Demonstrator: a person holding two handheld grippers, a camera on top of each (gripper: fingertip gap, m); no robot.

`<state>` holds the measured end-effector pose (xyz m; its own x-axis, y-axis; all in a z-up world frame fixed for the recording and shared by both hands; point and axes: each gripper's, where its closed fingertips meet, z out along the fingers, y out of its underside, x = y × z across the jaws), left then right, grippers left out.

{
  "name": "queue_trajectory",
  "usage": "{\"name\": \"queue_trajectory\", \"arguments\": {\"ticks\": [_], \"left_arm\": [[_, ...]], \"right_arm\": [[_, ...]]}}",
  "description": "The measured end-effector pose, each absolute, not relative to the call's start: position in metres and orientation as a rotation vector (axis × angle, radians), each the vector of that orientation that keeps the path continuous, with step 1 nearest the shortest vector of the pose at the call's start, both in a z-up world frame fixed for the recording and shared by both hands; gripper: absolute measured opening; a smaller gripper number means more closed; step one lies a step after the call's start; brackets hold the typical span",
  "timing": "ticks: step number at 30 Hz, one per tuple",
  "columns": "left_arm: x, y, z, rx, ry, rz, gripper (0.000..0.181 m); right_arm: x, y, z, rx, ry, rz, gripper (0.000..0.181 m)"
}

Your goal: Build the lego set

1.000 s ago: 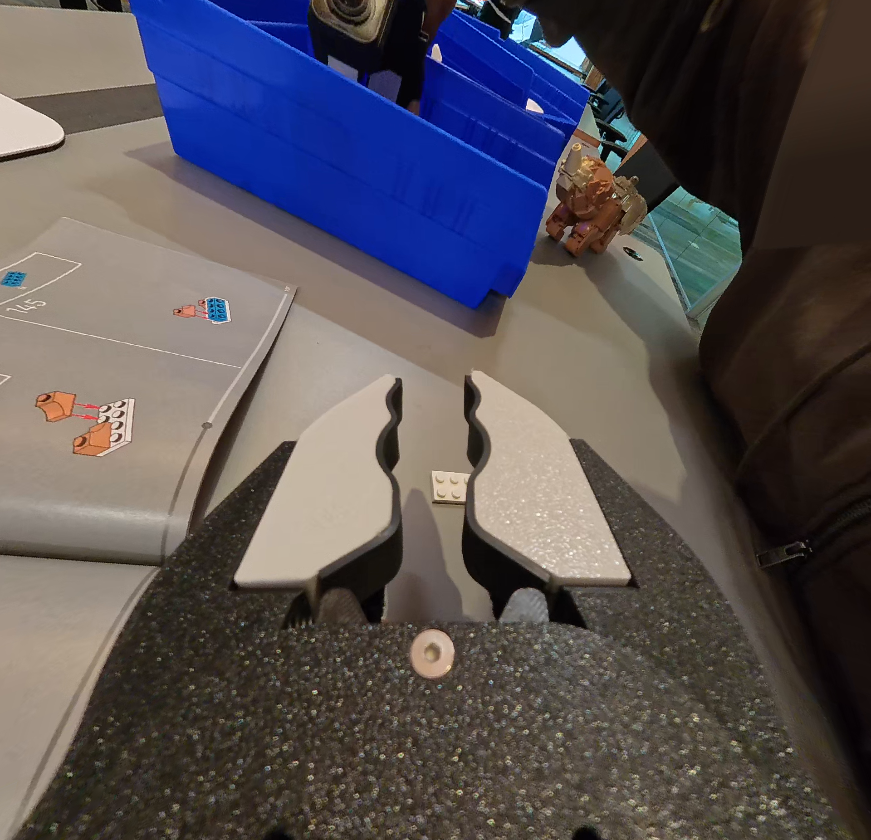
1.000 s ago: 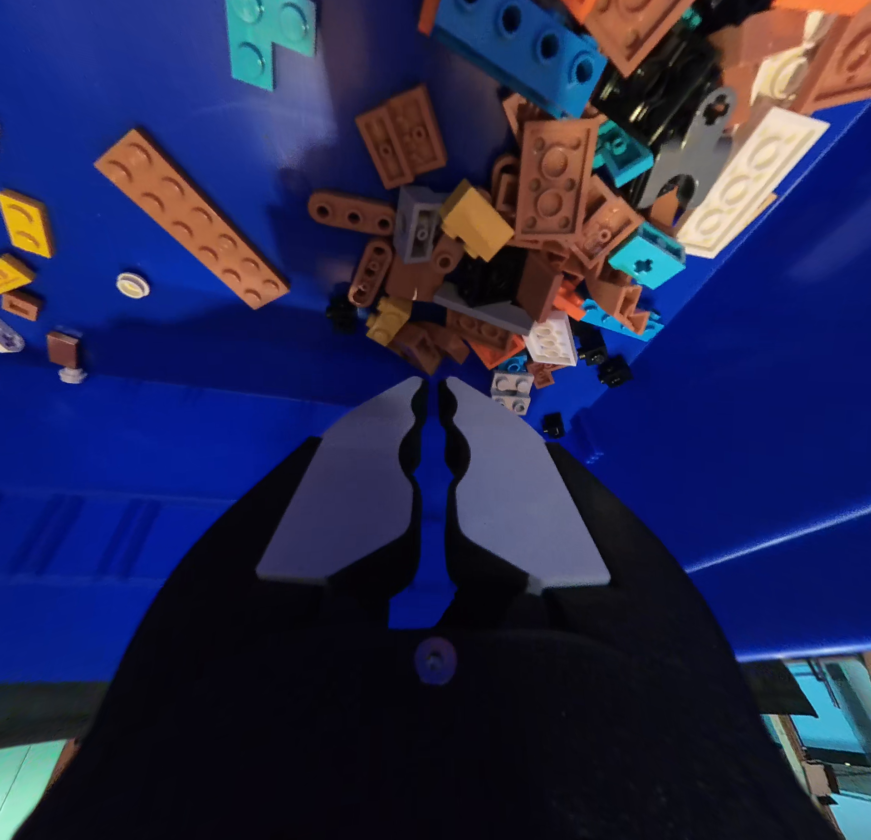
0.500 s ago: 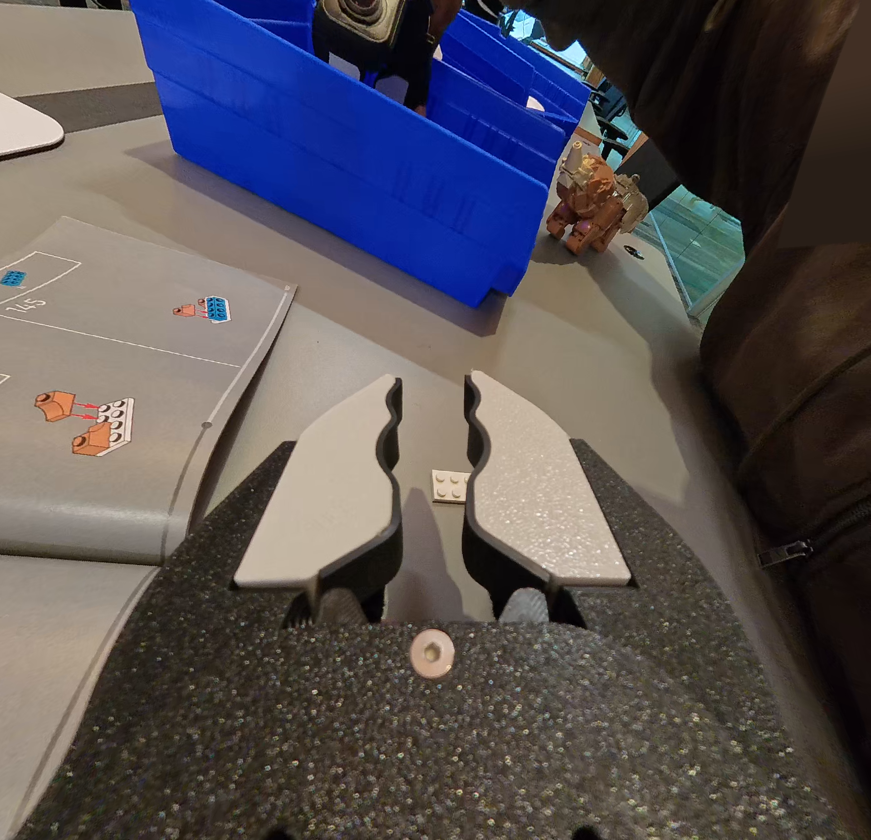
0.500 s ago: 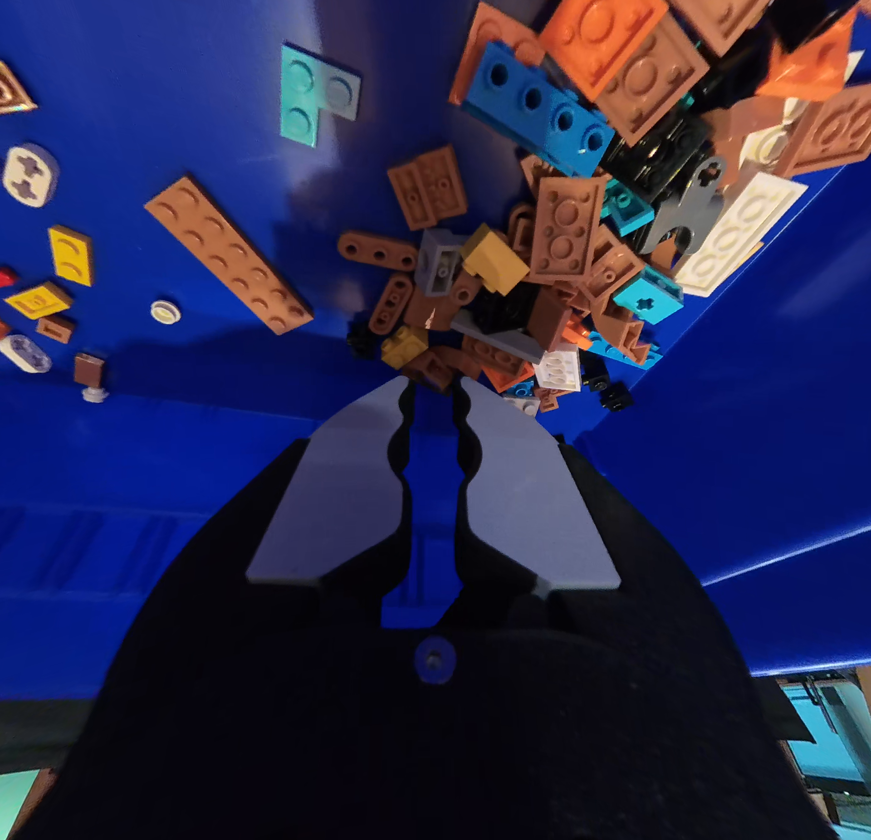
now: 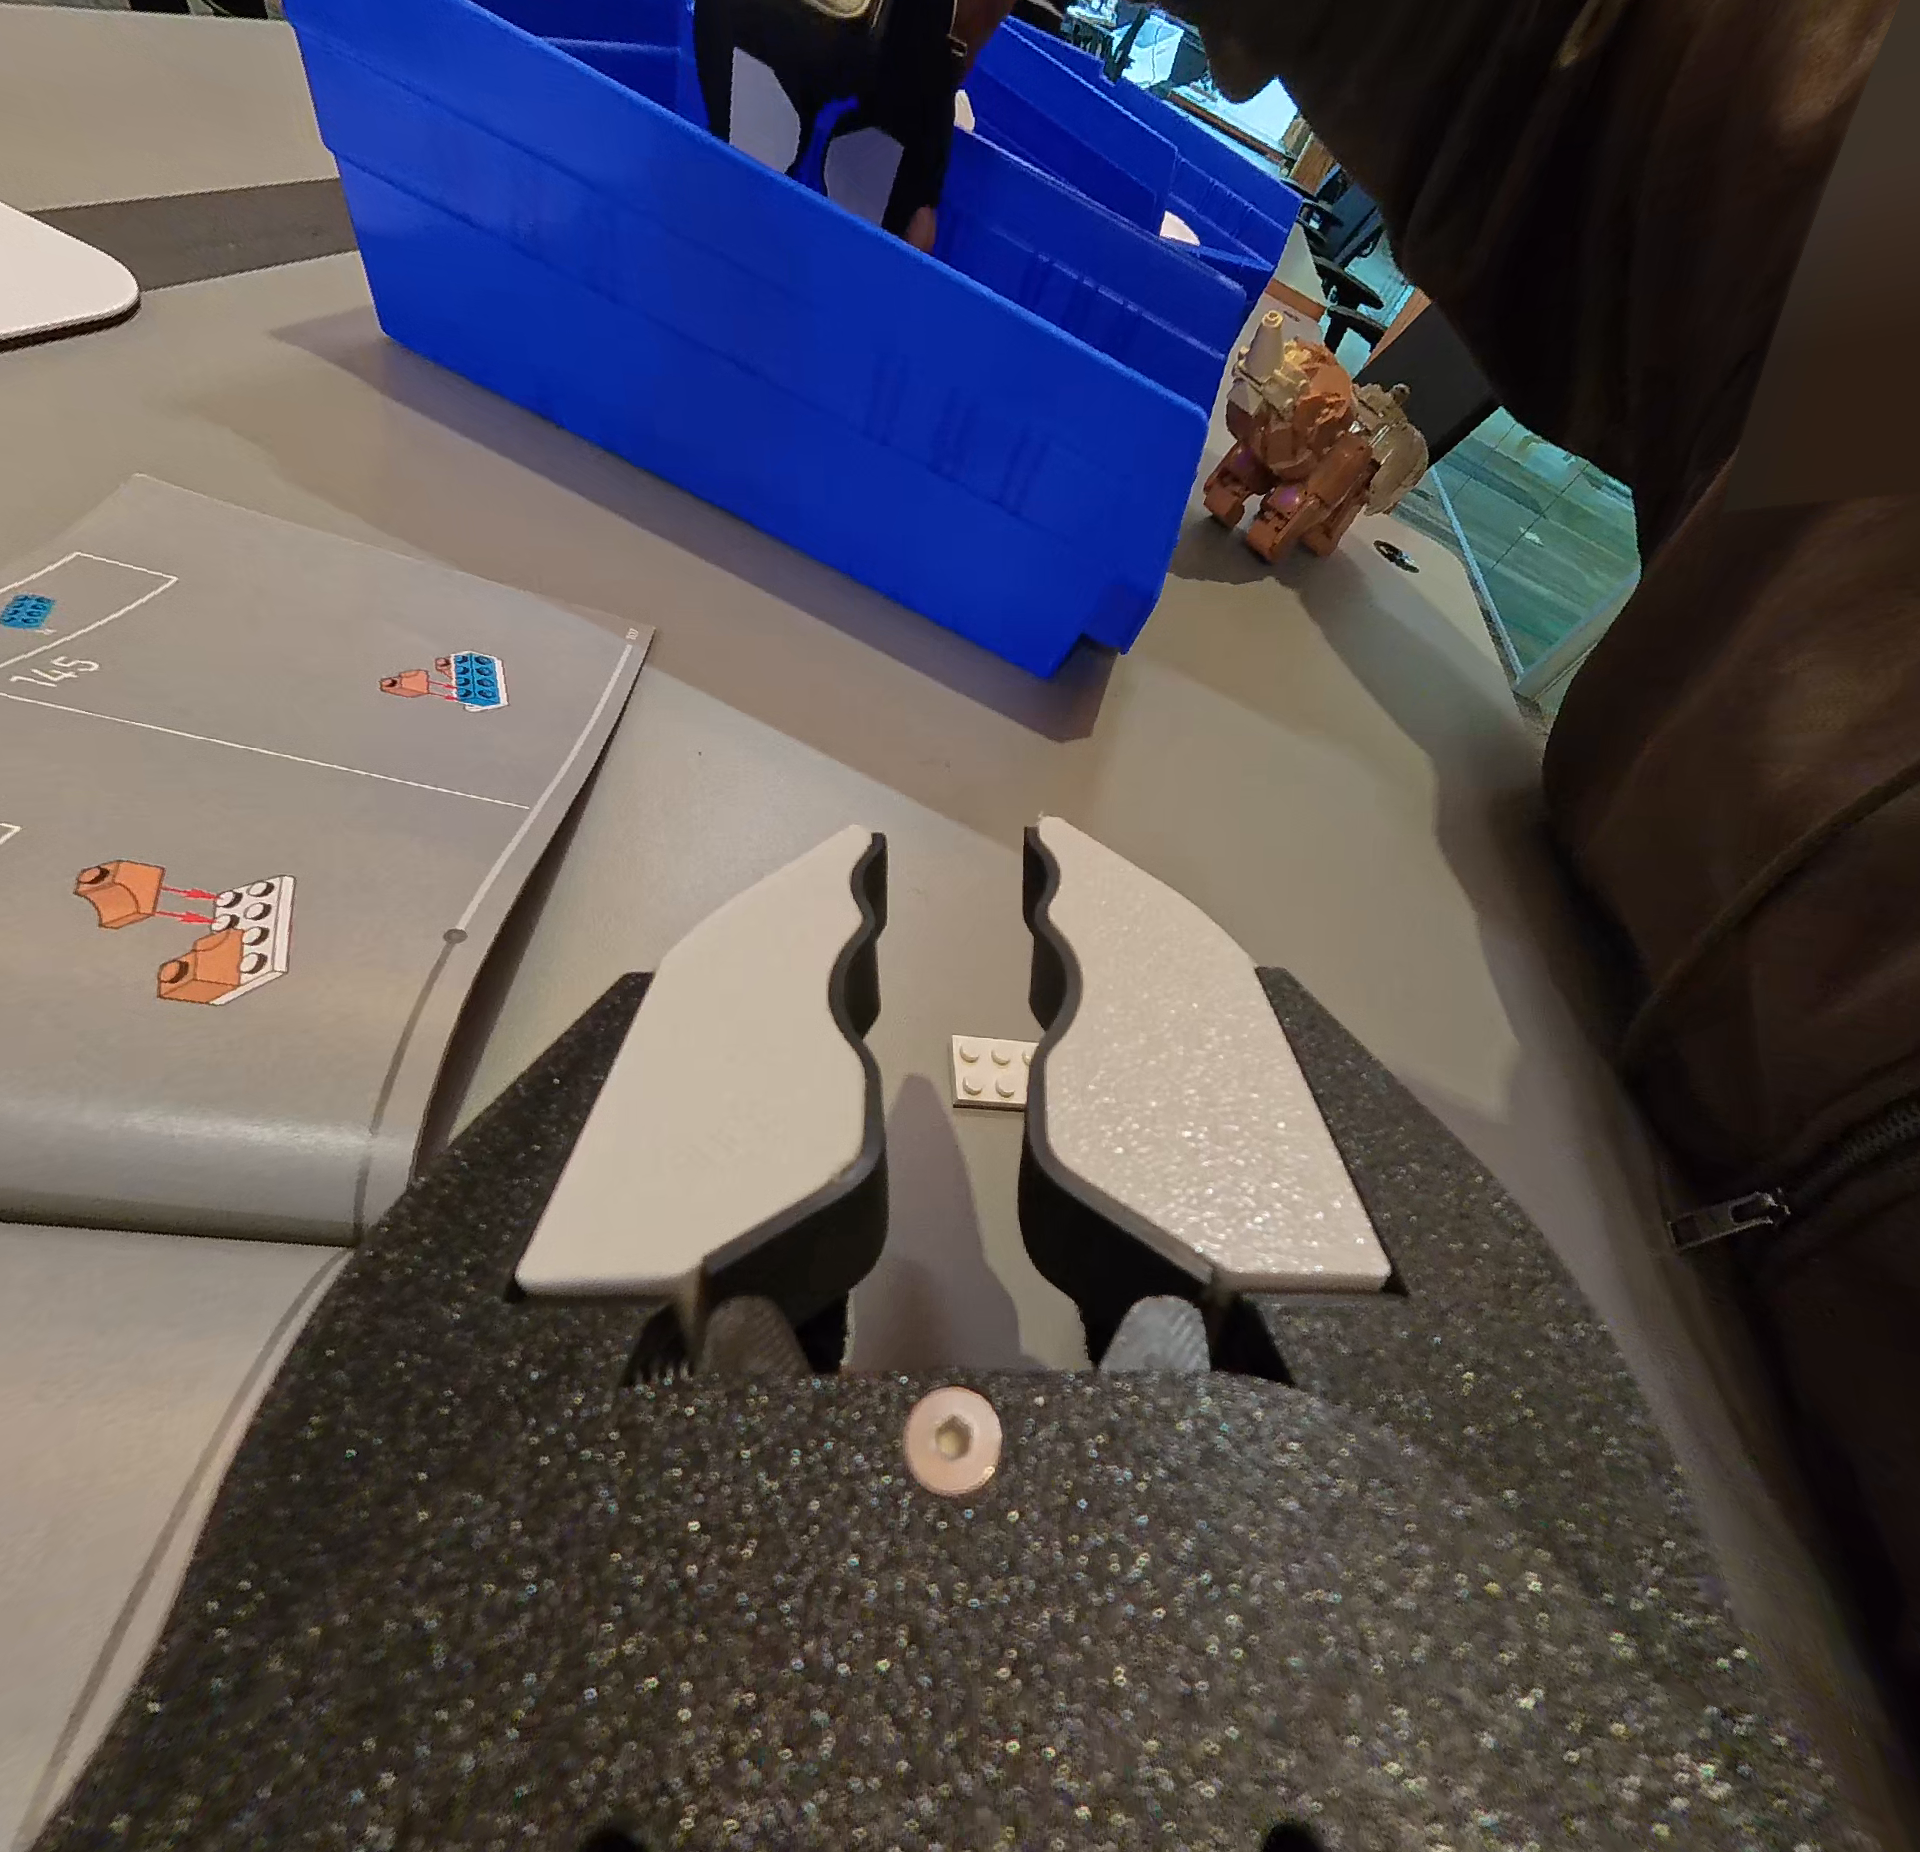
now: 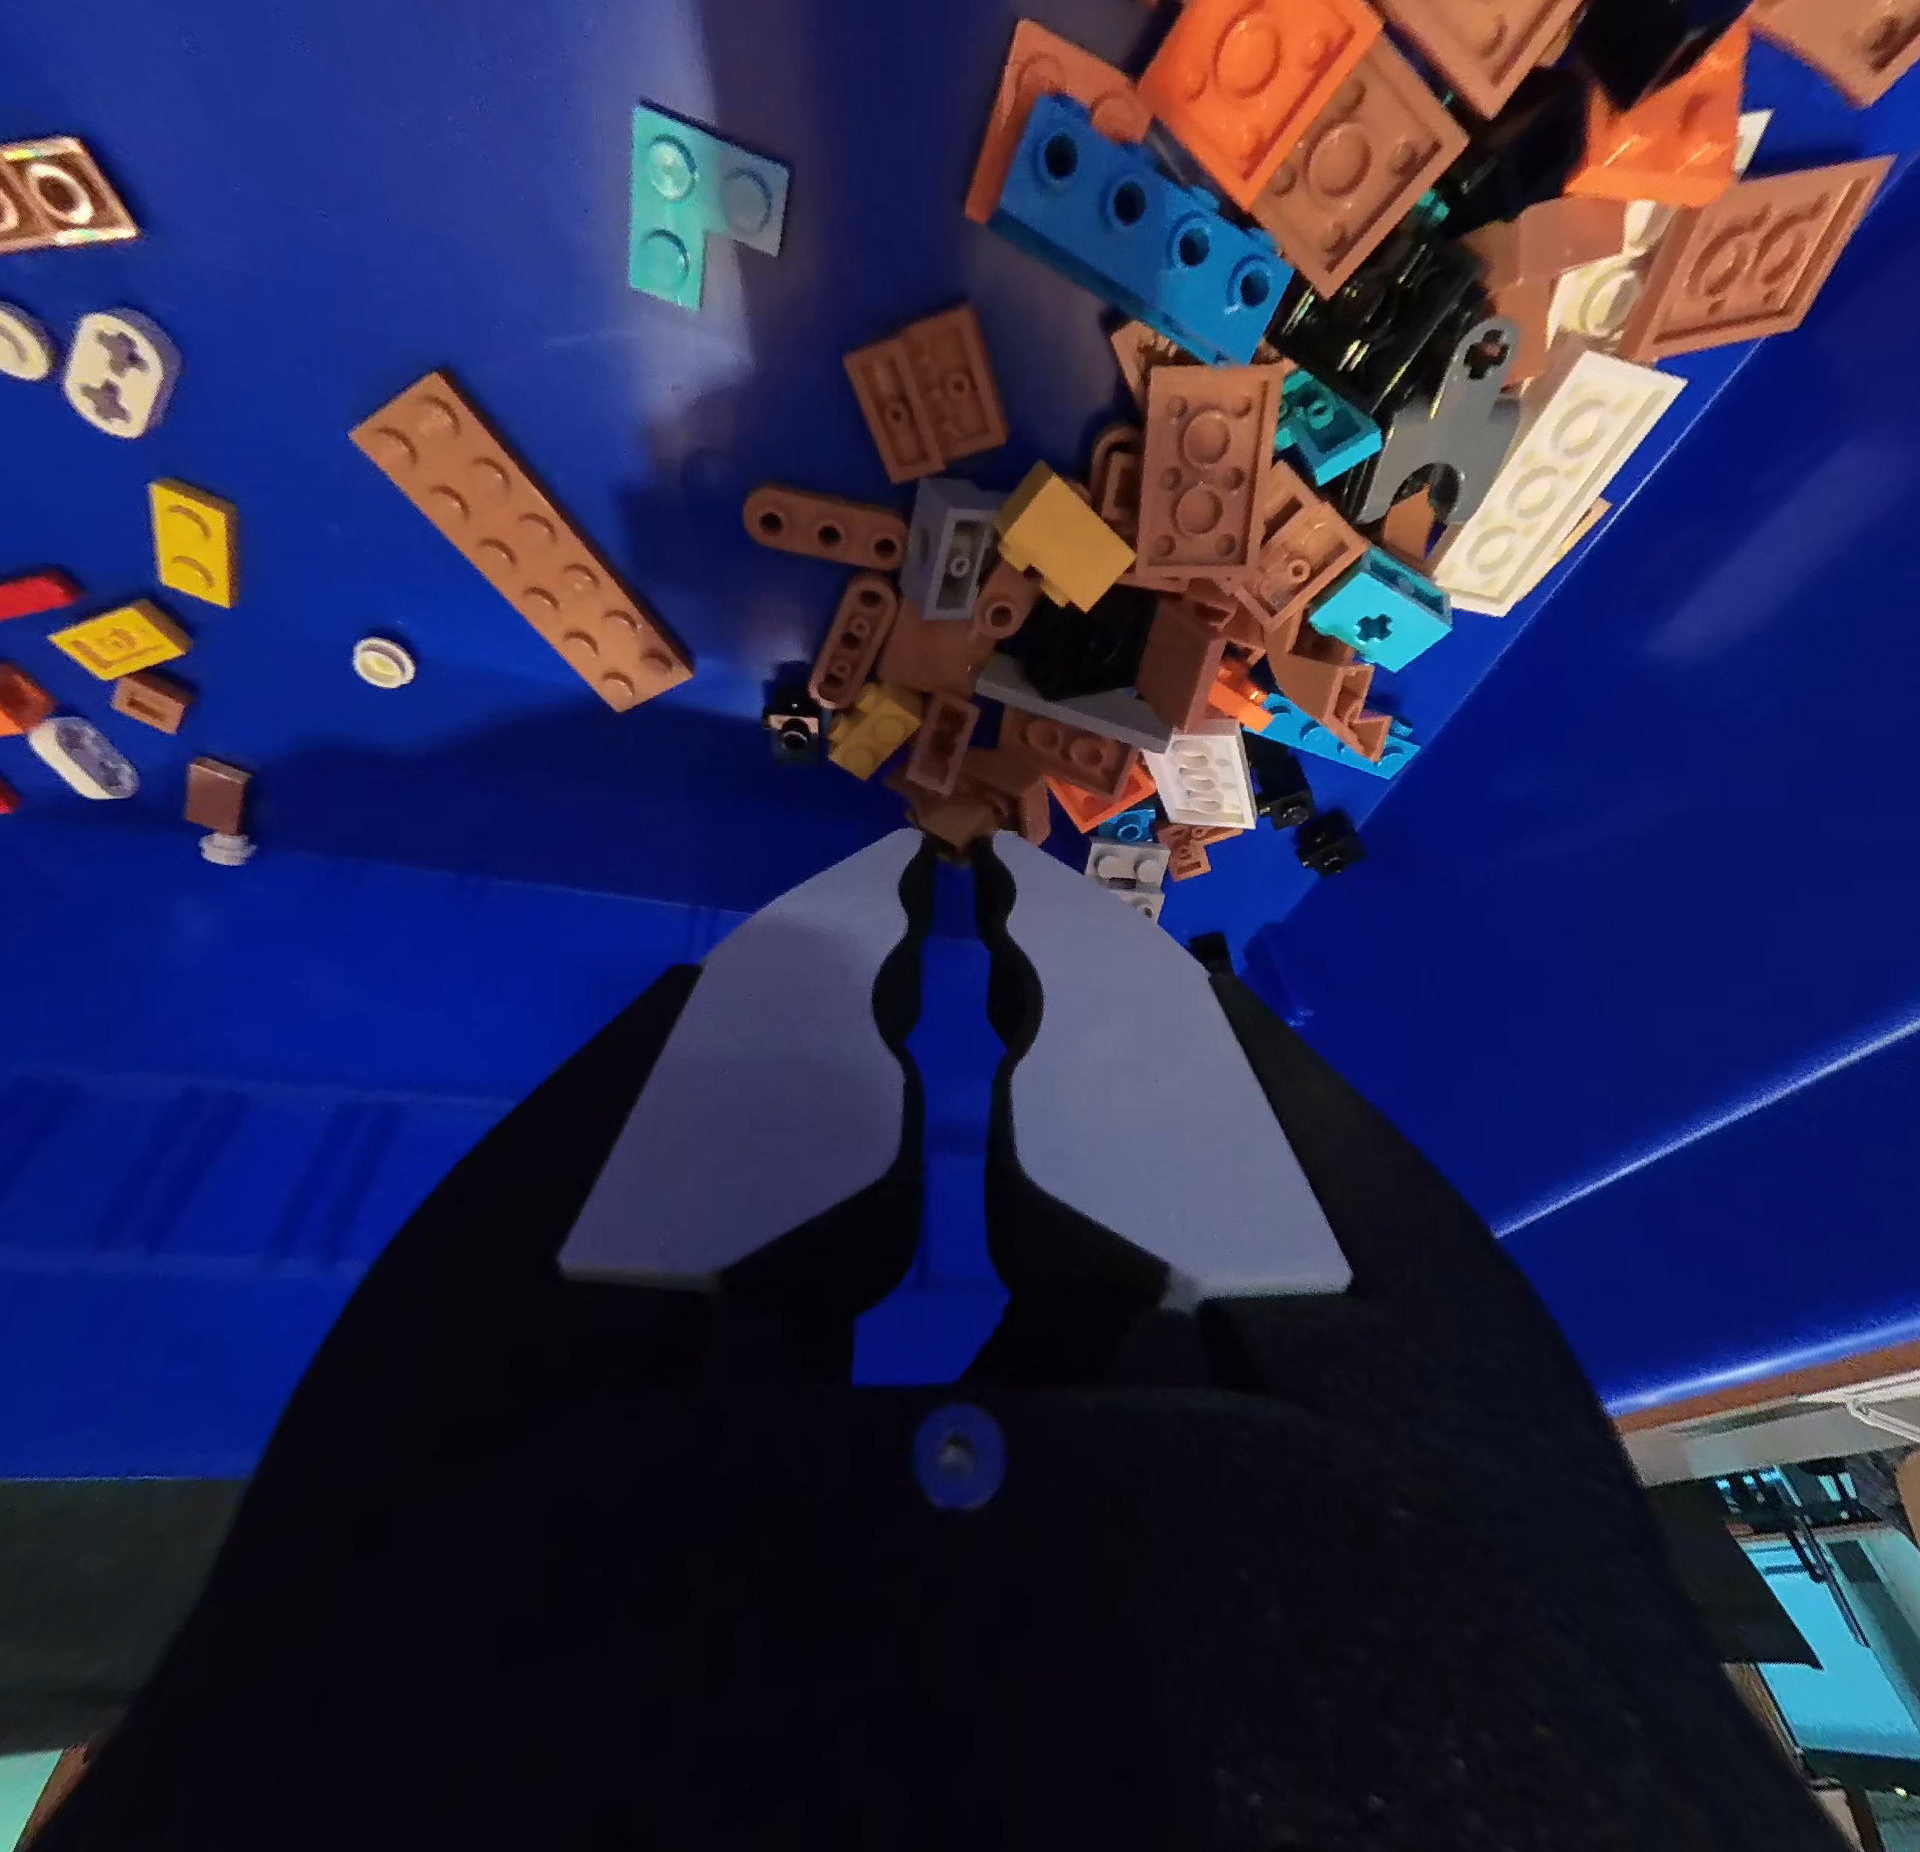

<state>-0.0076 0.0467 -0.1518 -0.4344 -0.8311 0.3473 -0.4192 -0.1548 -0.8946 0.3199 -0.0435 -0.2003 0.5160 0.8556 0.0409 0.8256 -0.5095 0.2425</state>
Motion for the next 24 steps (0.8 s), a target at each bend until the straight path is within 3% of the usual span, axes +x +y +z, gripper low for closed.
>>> {"name": "queue_trajectory", "arguments": {"ticks": [7, 12, 24], "left_arm": [[-0.008, 0.047, -0.152, -1.414, 1.767, -1.613, 0.025], [-0.008, 0.047, -0.152, -1.416, 1.766, -1.613, 0.025], [-0.008, 0.047, -0.152, -1.417, 1.766, -1.616, 0.025]], "right_arm": [[0.332, -0.045, -0.201, 2.538, 1.408, 0.307, 0.009], [0.333, -0.046, -0.2, 2.551, 1.395, 0.3, 0.021], [0.31, -0.037, -0.206, 2.567, 1.593, 0.244, 0.017]]}}
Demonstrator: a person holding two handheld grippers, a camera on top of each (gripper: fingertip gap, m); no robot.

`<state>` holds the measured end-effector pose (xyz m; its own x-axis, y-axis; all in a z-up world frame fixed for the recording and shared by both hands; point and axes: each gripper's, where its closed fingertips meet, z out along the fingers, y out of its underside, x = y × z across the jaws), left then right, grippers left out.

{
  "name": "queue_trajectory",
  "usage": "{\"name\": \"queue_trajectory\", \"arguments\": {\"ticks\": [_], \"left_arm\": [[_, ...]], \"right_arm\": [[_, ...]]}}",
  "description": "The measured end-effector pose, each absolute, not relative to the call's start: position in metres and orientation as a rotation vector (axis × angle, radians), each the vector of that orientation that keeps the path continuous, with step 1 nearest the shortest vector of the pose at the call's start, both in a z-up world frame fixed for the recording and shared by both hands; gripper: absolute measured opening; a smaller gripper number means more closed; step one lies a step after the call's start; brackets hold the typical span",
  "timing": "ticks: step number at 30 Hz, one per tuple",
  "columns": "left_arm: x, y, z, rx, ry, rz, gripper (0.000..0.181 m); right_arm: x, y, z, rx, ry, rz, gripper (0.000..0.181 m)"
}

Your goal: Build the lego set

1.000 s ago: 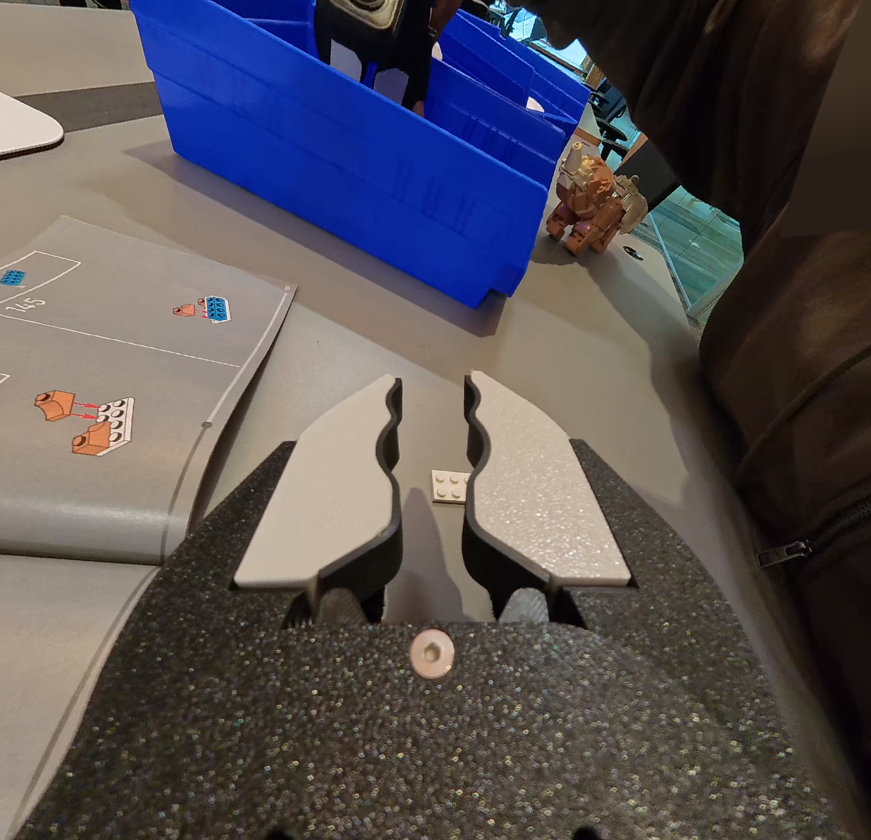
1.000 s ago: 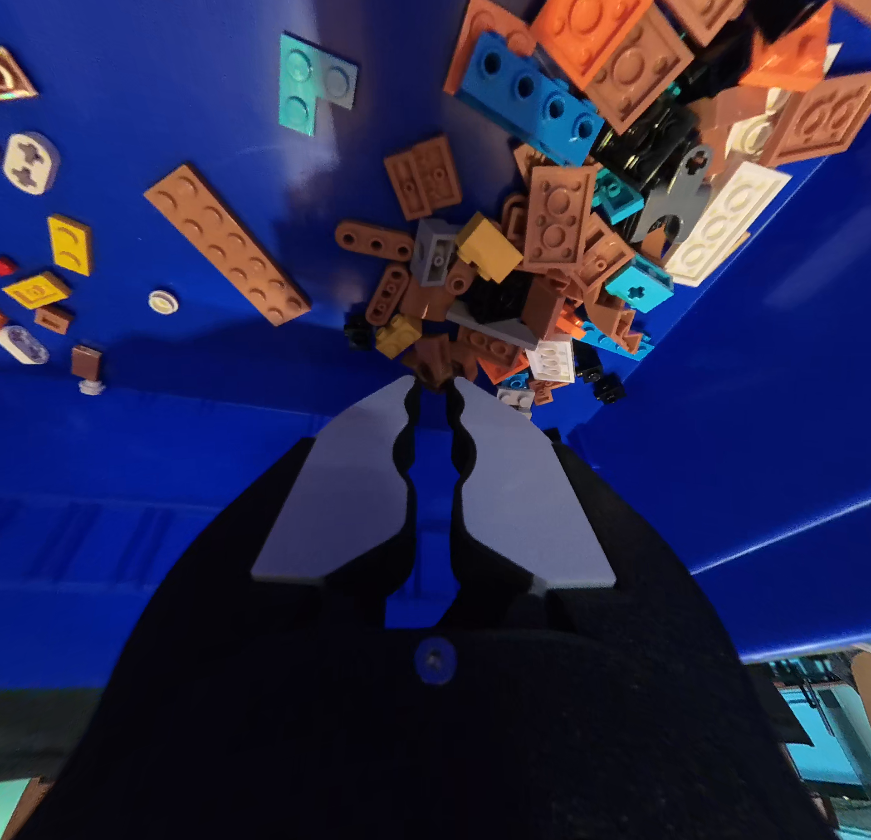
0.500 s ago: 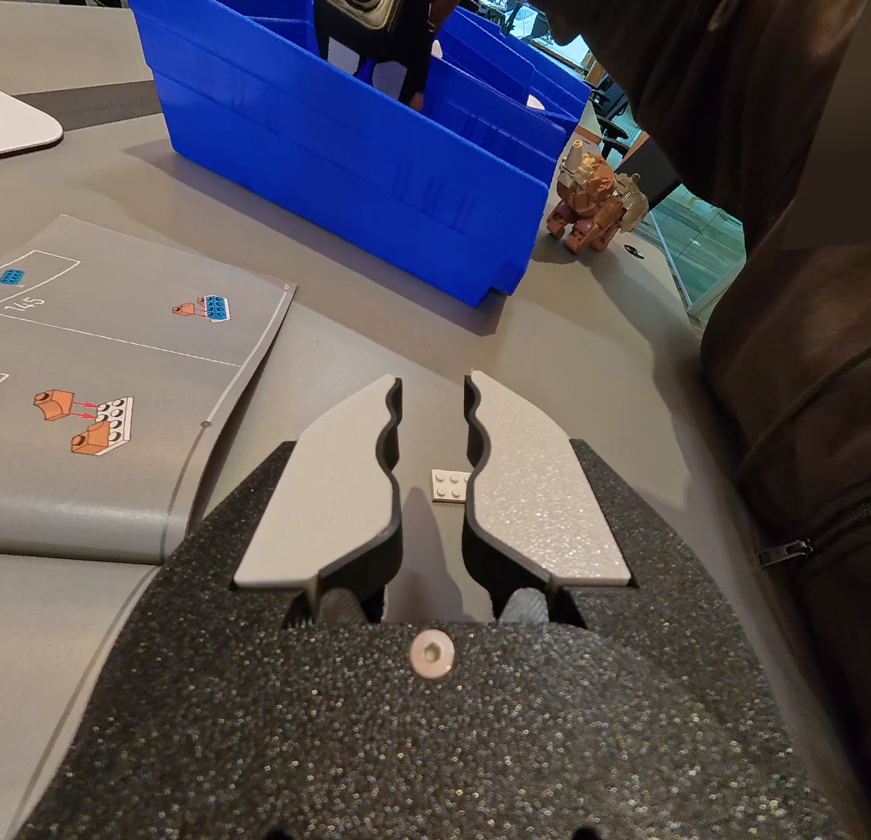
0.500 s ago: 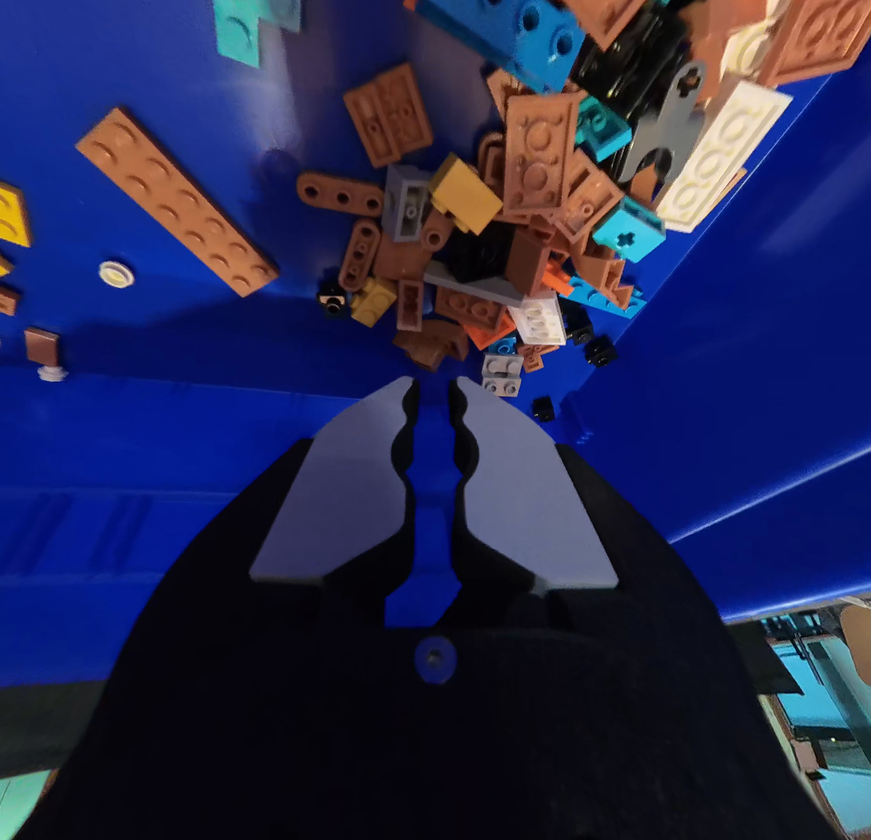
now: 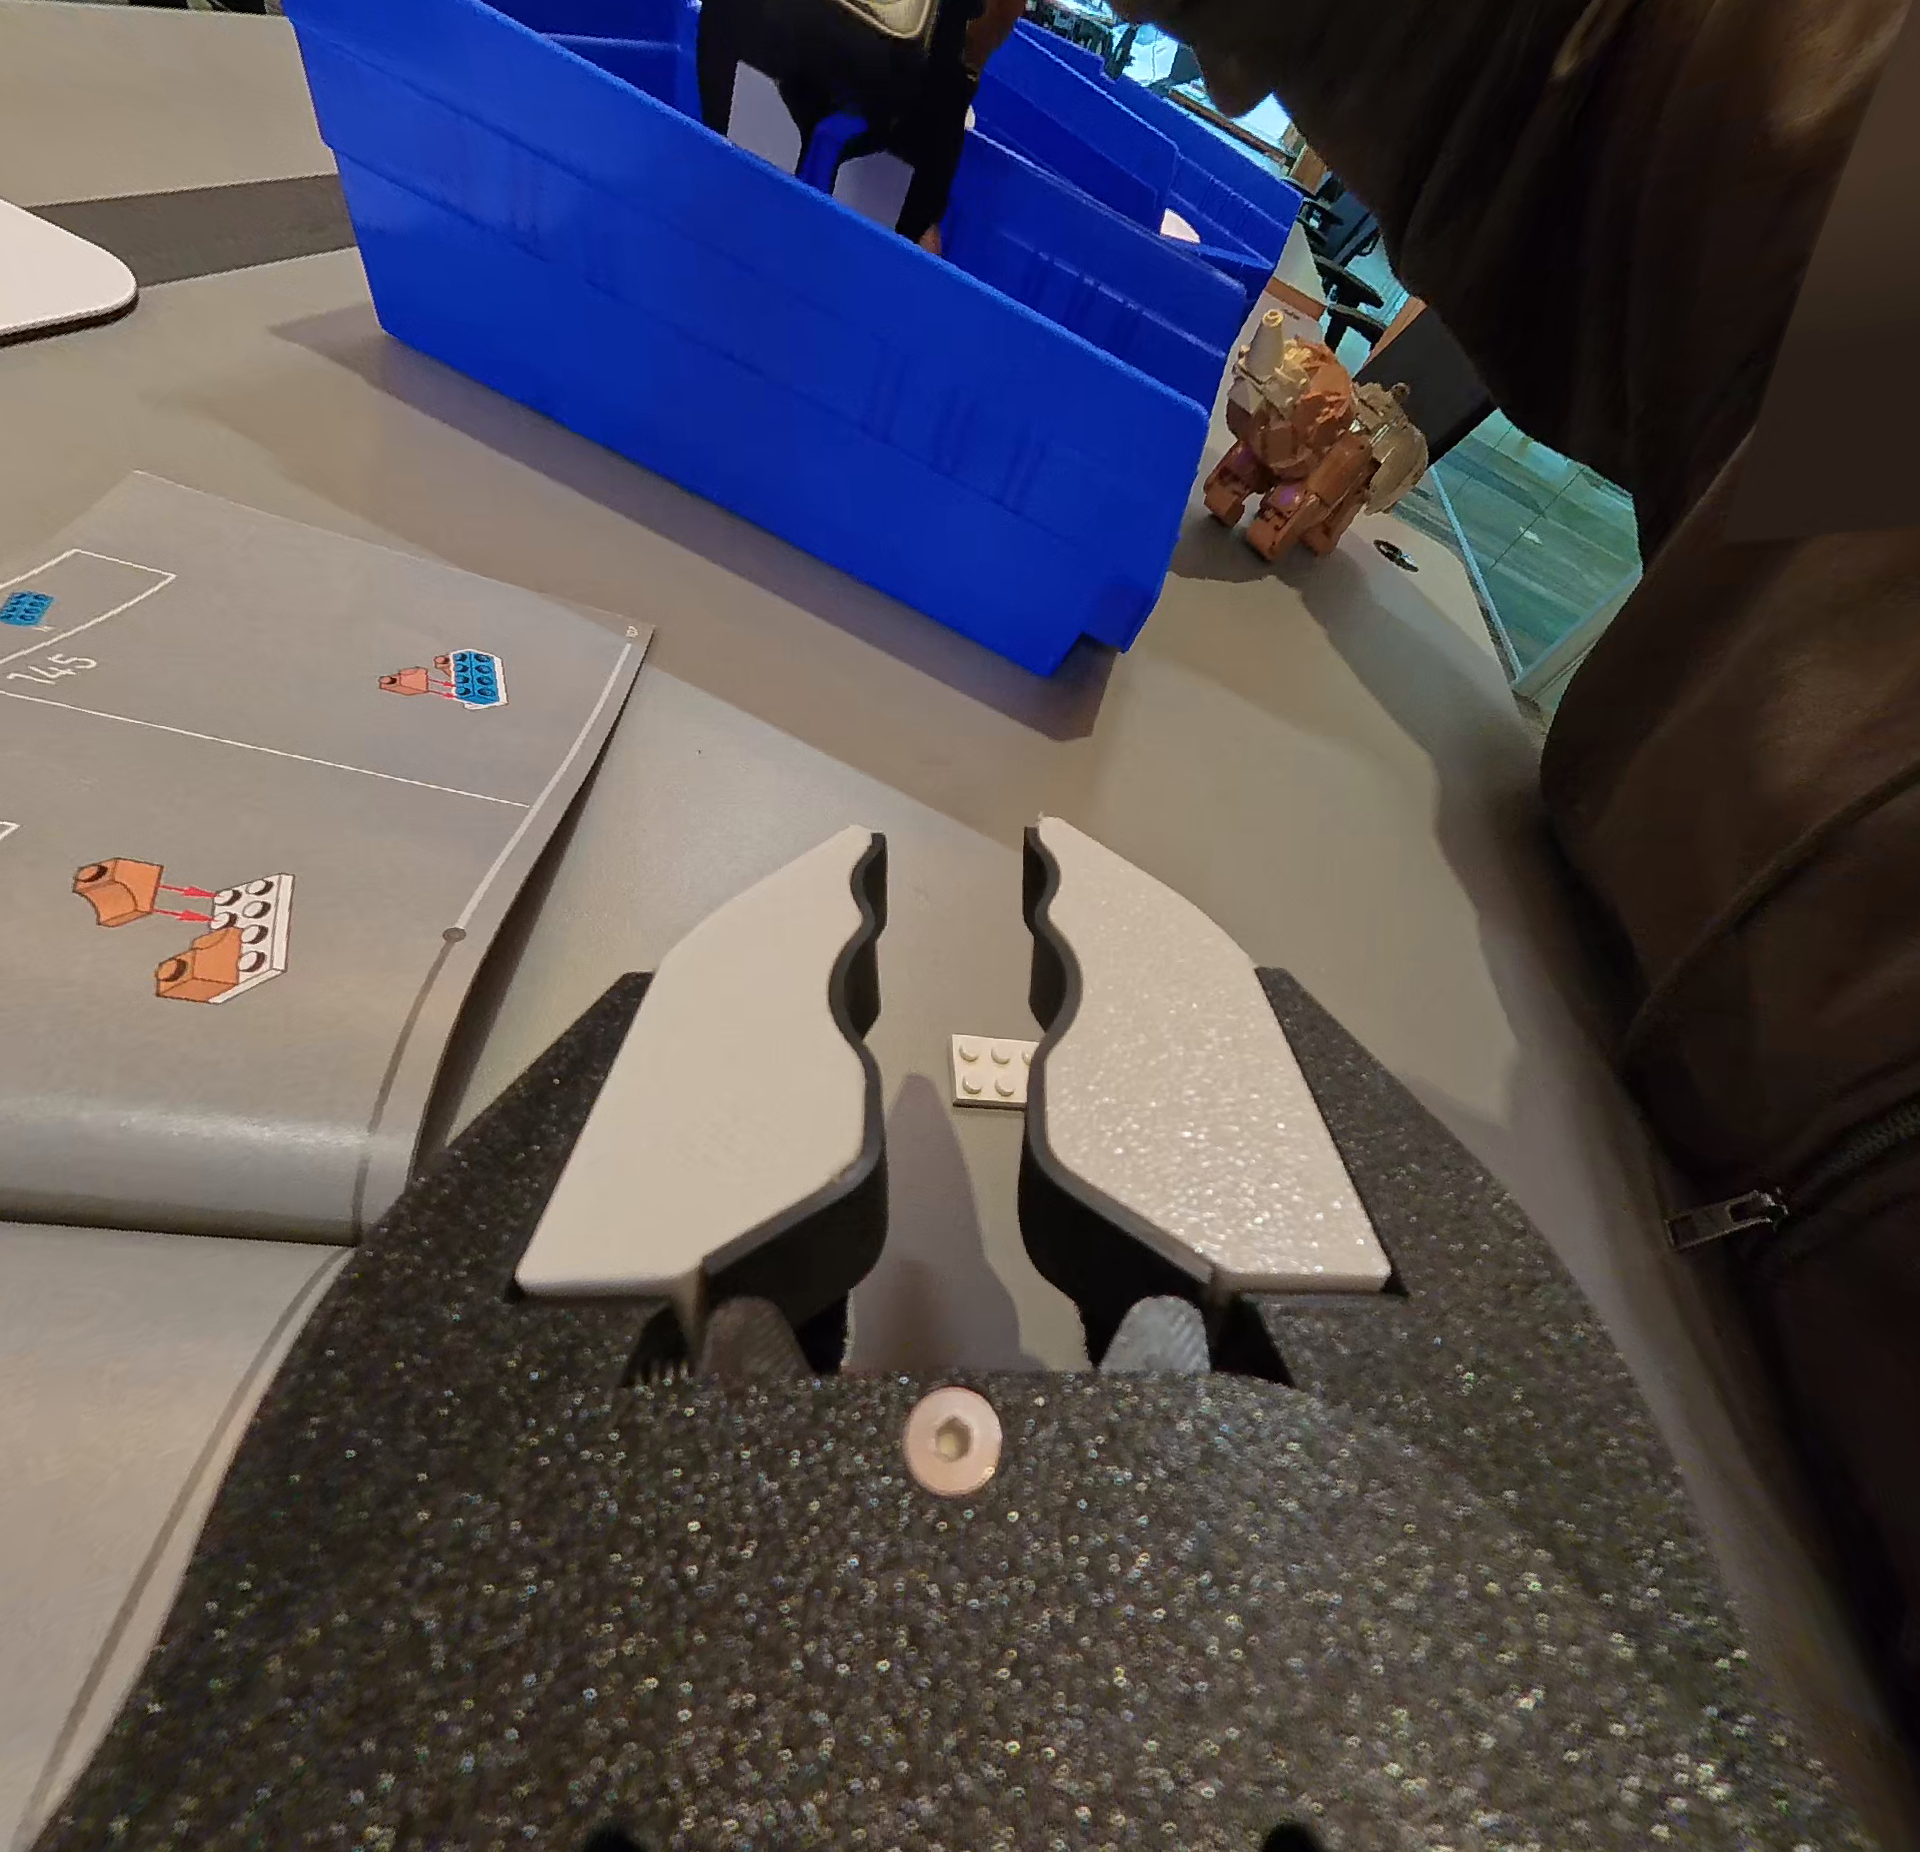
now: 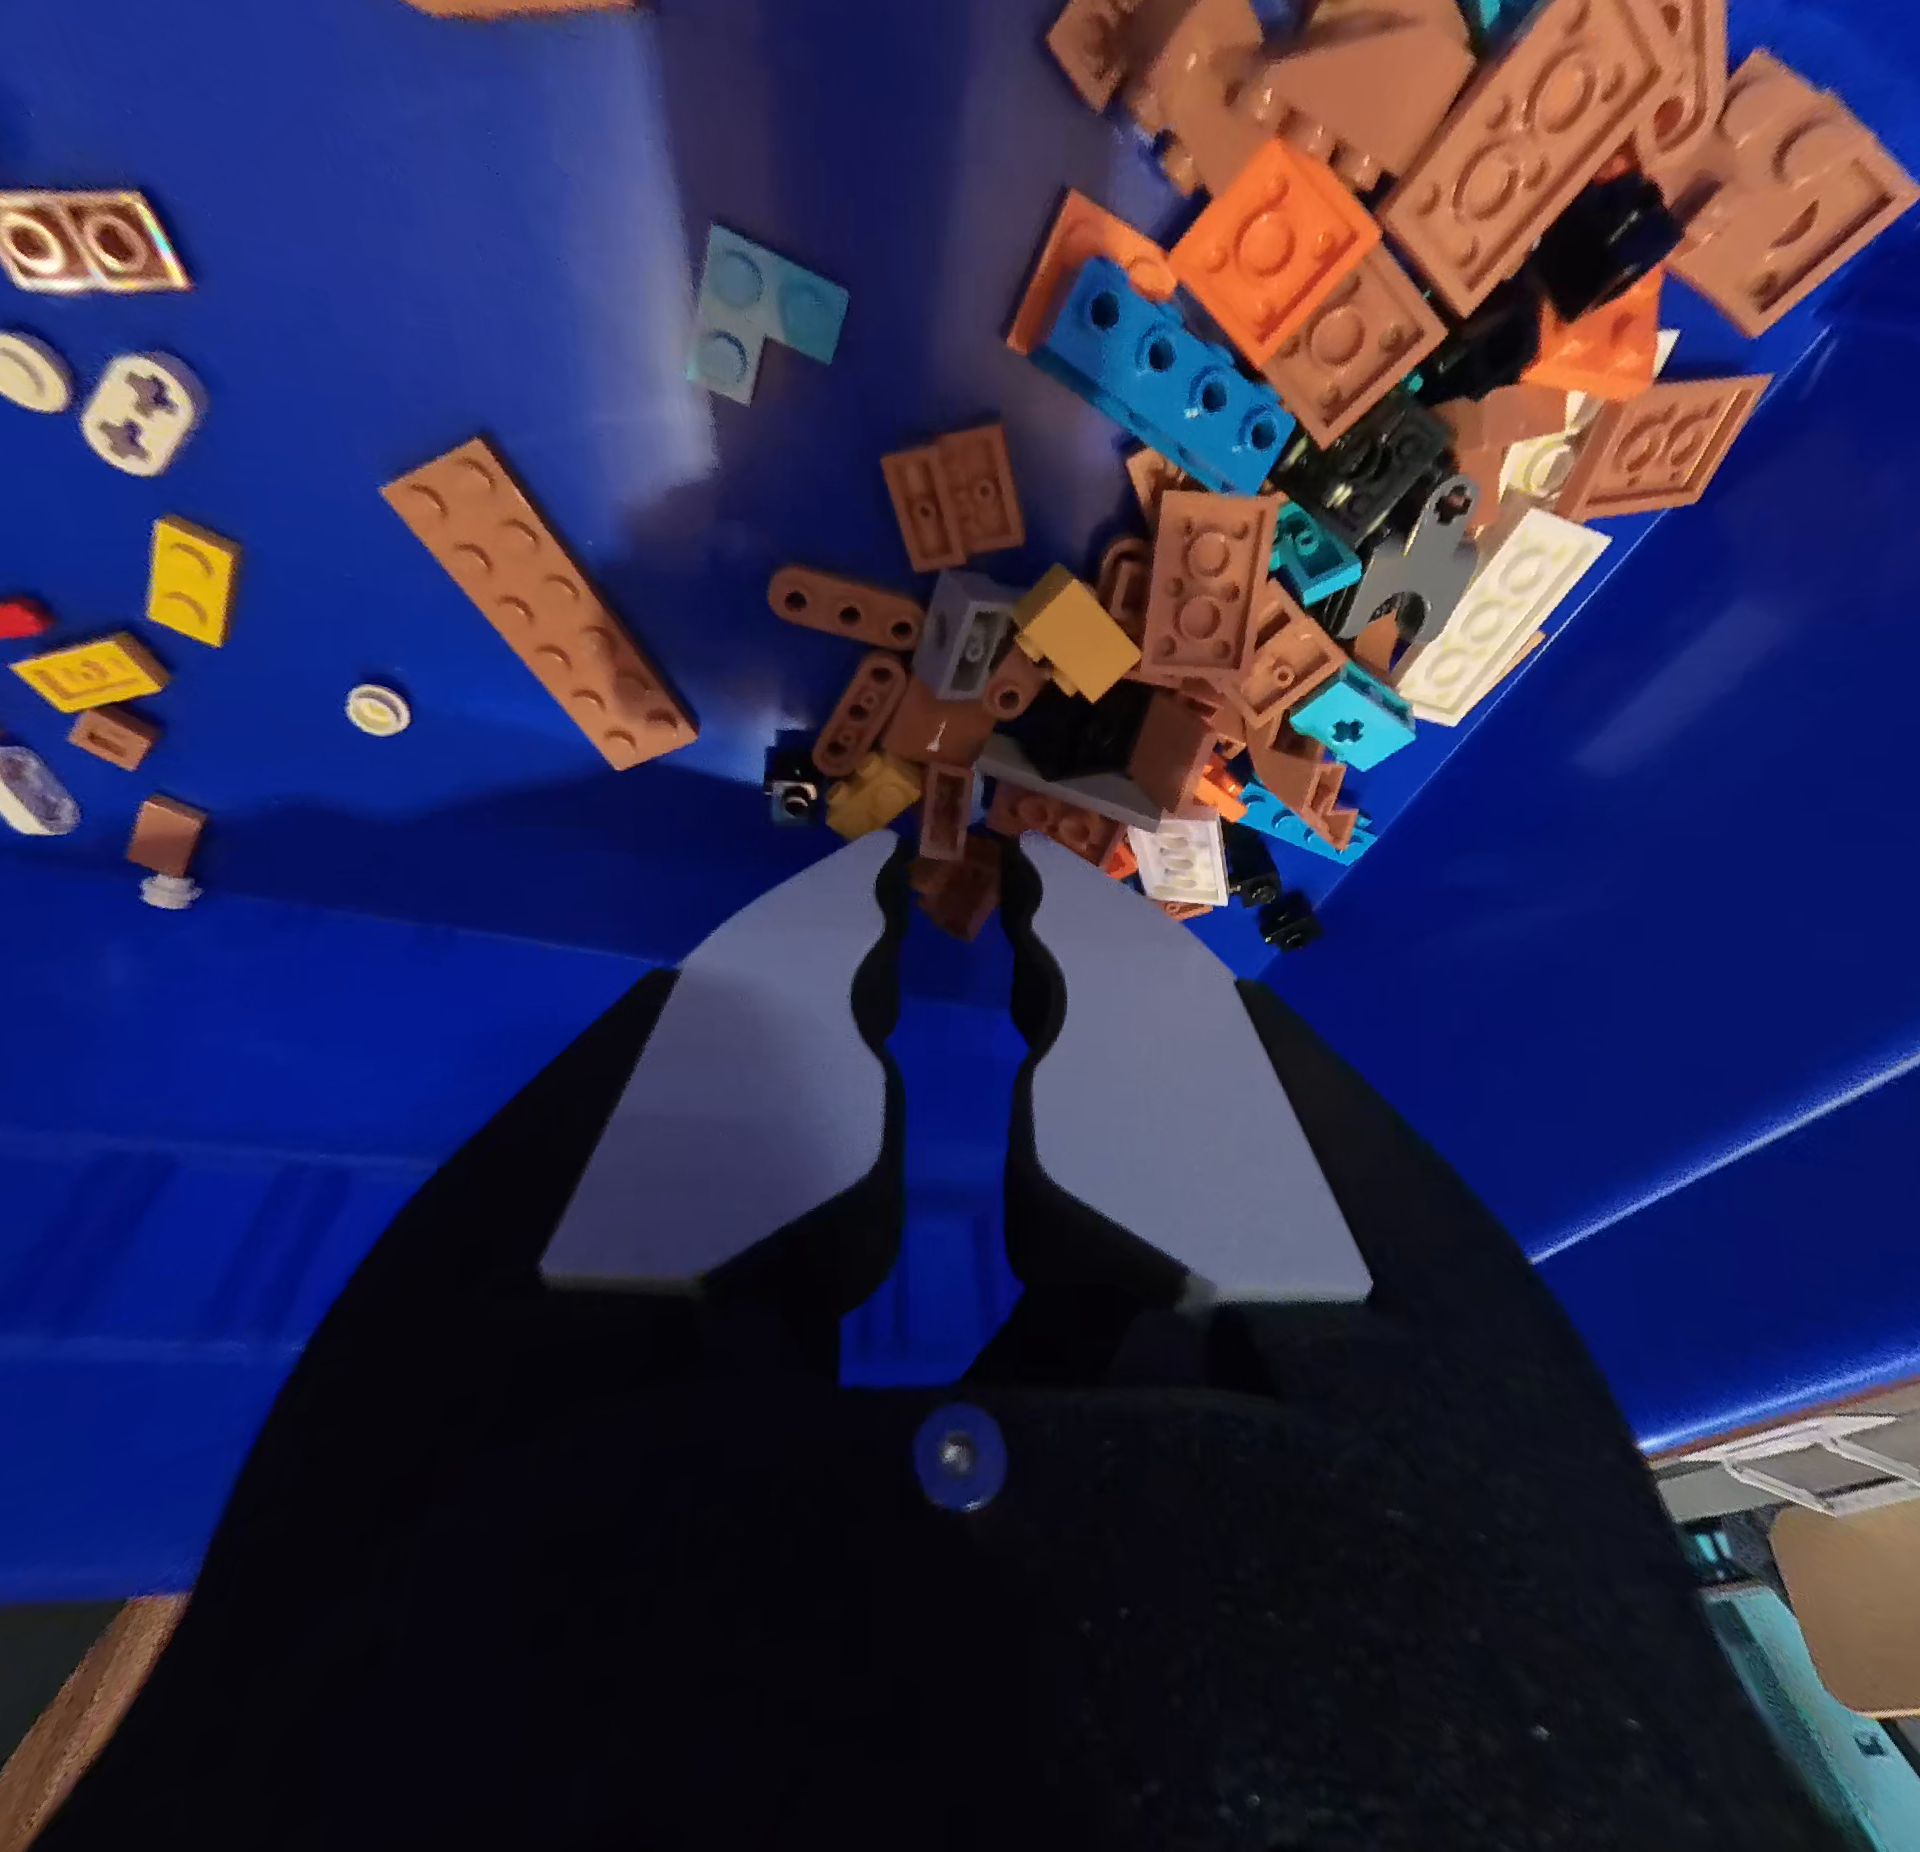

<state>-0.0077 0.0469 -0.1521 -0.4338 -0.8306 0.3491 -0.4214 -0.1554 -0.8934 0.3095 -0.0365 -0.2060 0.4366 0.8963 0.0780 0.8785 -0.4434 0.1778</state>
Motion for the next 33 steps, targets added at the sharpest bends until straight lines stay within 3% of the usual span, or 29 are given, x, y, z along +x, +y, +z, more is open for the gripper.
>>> {"name": "queue_trajectory", "arguments": {"ticks": [9, 15, 24, 33], "left_arm": [[-0.008, 0.047, -0.152, -1.417, 1.765, -1.618, 0.025], [-0.008, 0.049, -0.151, -1.419, 1.749, -1.628, 0.025], [-0.01, 0.059, -0.157, -1.482, 1.737, -1.55, 0.025], [-0.016, 0.064, -0.166, -1.532, 1.784, -1.485, 0.025]], "right_arm": [[0.308, -0.037, -0.203, 2.573, 1.579, 0.228, 0.01], [0.288, -0.034, -0.168, 2.765, 1.518, 0.168, 0.009], [0.114, -0.033, -0.102, 2.91, 1.781, -0.187, 0.009], [-0.012, -0.015, -0.144, 2.658, 1.984, -0.215, 0.009]]}}
